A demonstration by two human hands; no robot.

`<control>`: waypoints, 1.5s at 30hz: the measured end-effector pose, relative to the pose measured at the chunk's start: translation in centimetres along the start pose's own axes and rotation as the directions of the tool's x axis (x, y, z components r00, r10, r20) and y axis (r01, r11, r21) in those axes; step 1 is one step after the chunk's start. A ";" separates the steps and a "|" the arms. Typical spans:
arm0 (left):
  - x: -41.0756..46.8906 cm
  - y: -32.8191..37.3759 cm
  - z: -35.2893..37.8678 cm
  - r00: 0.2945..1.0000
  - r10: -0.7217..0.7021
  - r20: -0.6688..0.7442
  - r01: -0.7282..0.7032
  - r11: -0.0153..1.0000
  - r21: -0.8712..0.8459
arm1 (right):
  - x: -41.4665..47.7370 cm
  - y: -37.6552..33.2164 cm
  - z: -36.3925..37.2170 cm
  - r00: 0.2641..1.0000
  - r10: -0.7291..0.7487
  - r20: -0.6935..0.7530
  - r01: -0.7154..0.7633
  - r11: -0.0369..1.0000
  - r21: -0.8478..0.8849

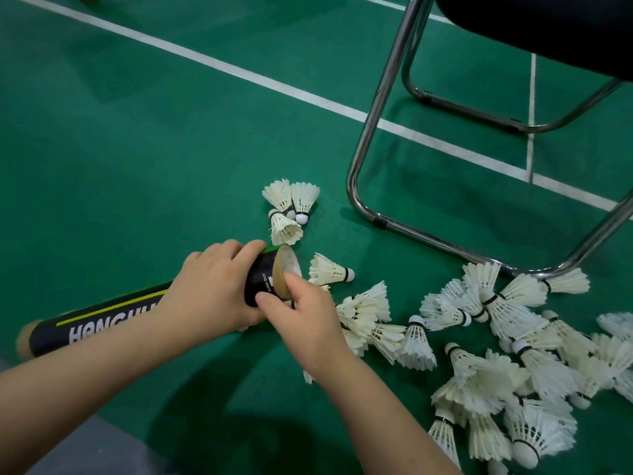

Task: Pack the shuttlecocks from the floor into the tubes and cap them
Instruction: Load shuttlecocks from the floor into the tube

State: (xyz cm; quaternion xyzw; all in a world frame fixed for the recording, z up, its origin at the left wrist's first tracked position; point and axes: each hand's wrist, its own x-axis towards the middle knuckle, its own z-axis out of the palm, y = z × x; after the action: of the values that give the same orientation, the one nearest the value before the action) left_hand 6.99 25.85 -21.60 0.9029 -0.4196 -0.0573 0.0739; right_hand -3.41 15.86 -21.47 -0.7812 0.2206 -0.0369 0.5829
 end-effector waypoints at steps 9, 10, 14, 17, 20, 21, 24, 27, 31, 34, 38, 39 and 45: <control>-1.3 -2.5 0.4 1.000 0.003 -0.007 -0.003 1.000 -0.011 | 3.1 -1.0 0.5 0.884 0.108 0.455 -0.134 0.991 0.025; -0.9 -2.6 0.3 1.000 -0.024 -0.009 0.024 1.000 -0.015 | 3.3 -1.0 0.7 0.943 0.071 0.324 -0.106 0.990 0.092; 0.5 -2.3 -0.1 0.998 -0.059 0.015 0.060 0.997 -0.040 | 4.7 -0.5 -0.4 0.956 0.047 -0.290 0.013 0.979 0.203; 1.4 -2.5 -0.2 0.998 -0.056 0.001 0.056 0.998 -0.034 | 6.8 2.0 -2.5 0.918 -0.109 -0.380 0.015 0.970 -0.242; 1.7 -3.0 0.2 0.998 -0.061 0.002 0.061 0.998 -0.003 | 9.2 6.0 -4.0 0.993 0.006 -0.118 -0.094 0.648 -0.756; 1.8 -3.1 0.3 0.998 -0.067 0.009 0.067 0.998 0.000 | 9.9 7.0 -4.2 0.993 0.108 -0.046 -0.099 0.564 -0.820; 1.6 -3.4 0.5 0.996 -0.086 0.026 0.086 0.996 -0.015 | 11.1 8.7 -4.1 0.958 0.284 0.033 -0.096 0.427 -0.899; 1.4 -3.6 0.6 0.995 -0.097 0.039 0.098 0.995 -0.028 | 12.3 8.8 -3.2 0.947 0.322 0.004 -0.128 0.386 -0.914; 1.0 -3.9 0.7 0.993 -0.109 0.042 0.110 0.994 -0.023 | 13.4 8.4 -2.4 0.905 0.424 0.044 -0.139 0.391 -0.910; 0.8 -4.1 0.7 0.994 -0.103 0.042 0.104 0.994 -0.021 | 13.3 8.1 -3.0 0.932 0.362 0.004 -0.168 0.441 -0.882; 0.2 -4.0 1.2 0.994 -0.093 0.062 0.095 0.995 -0.025 | 11.2 5.6 -4.5 0.945 0.169 -0.278 -0.302 0.777 -0.553; 0.1 -3.7 1.3 0.993 -0.094 0.078 0.096 0.995 -0.026 | 10.4 4.8 -4.8 0.921 0.142 -0.362 -0.298 0.855 -0.425; 0.3 -1.2 1.6 0.990 -0.051 0.130 0.056 0.998 -0.030 | 4.6 1.3 -3.3 0.858 0.237 -0.456 -0.062 0.928 0.367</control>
State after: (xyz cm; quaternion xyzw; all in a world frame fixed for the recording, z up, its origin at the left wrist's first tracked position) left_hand 7.79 26.28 -23.41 0.9068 -0.3982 -0.1245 0.0603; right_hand -0.67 10.87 -22.54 -0.6137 0.4128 -0.2260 0.6340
